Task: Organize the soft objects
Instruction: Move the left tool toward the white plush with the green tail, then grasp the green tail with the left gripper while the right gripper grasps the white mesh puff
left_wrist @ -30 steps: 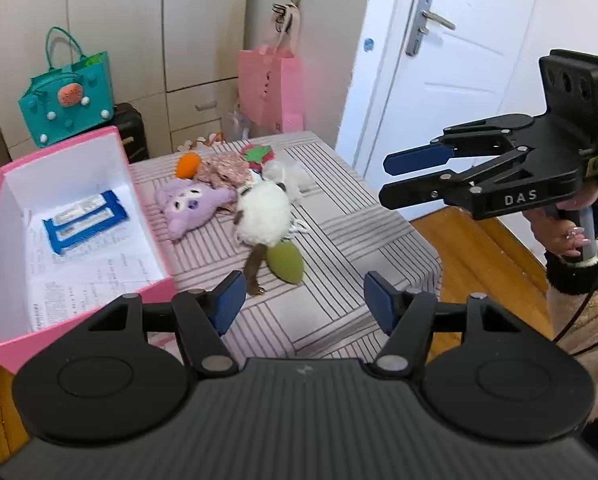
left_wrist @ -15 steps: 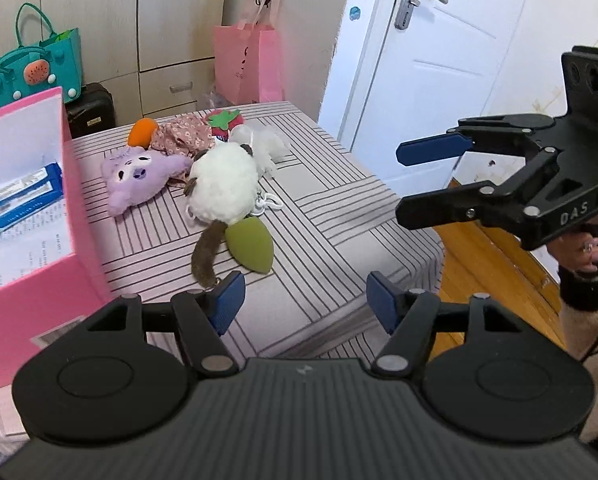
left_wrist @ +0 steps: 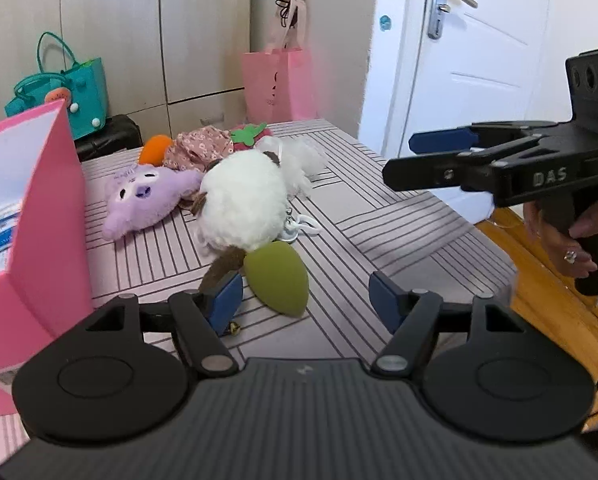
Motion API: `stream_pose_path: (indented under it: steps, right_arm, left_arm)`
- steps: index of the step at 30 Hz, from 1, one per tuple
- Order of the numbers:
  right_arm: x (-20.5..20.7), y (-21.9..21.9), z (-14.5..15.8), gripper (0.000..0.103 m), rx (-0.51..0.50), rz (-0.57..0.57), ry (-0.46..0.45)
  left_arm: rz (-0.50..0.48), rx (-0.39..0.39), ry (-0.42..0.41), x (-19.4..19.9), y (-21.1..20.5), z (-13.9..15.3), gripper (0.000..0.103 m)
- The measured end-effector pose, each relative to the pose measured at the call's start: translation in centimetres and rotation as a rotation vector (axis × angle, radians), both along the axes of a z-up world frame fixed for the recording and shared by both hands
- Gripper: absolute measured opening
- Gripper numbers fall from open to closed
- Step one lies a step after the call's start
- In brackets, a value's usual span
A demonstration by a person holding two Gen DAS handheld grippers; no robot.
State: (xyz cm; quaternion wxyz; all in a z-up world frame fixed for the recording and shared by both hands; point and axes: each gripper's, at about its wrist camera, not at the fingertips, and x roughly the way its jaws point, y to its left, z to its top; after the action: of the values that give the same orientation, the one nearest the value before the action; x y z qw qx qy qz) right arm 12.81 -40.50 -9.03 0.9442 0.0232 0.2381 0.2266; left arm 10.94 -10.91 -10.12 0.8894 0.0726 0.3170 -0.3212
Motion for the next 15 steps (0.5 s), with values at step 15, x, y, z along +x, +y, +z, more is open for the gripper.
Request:
stream_pose_path:
  steps: [15]
  right_arm:
    - [6.1, -1.1, -1.4, 0.092, -0.023, -0.095, 0.046]
  left_arm:
    - [0.095, -0.043, 0.013, 1.8, -1.0, -3.1, 0.087]
